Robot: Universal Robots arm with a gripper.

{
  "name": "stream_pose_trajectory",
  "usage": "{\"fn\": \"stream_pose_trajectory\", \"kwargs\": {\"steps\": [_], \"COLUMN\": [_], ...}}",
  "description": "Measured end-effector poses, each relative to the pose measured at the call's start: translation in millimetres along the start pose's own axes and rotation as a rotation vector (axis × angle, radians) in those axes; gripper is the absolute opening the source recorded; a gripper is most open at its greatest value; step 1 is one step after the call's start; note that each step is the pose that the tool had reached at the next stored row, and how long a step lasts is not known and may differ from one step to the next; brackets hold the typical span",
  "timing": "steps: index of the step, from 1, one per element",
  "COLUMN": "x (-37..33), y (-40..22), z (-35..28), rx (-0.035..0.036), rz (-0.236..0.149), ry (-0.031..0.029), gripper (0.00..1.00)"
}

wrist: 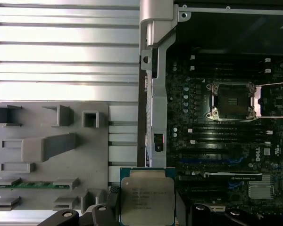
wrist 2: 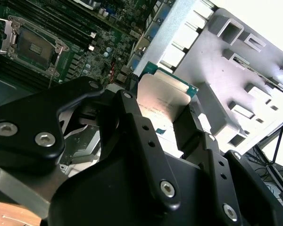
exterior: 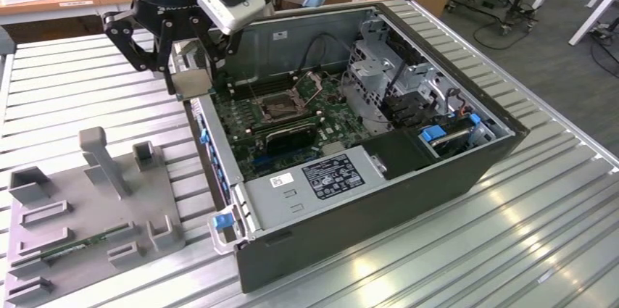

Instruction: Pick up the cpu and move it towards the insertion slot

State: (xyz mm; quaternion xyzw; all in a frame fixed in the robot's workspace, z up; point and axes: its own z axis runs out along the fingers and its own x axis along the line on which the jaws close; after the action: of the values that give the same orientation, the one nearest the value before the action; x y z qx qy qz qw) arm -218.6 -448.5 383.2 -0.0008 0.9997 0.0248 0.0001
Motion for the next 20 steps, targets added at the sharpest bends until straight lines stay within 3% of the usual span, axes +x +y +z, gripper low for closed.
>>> {"fn": "stream_pose_trajectory", "kwargs": {"steps": [8,20], "x": [-3.2,-16.4], "y": [0.0,0.0], "z": [0.0,0.0], "rx": [0.0001,0.0000], "rz": [0.000,0.000], "ry": [0.0000,0.0000], "gripper": [0.55,0.55]}}
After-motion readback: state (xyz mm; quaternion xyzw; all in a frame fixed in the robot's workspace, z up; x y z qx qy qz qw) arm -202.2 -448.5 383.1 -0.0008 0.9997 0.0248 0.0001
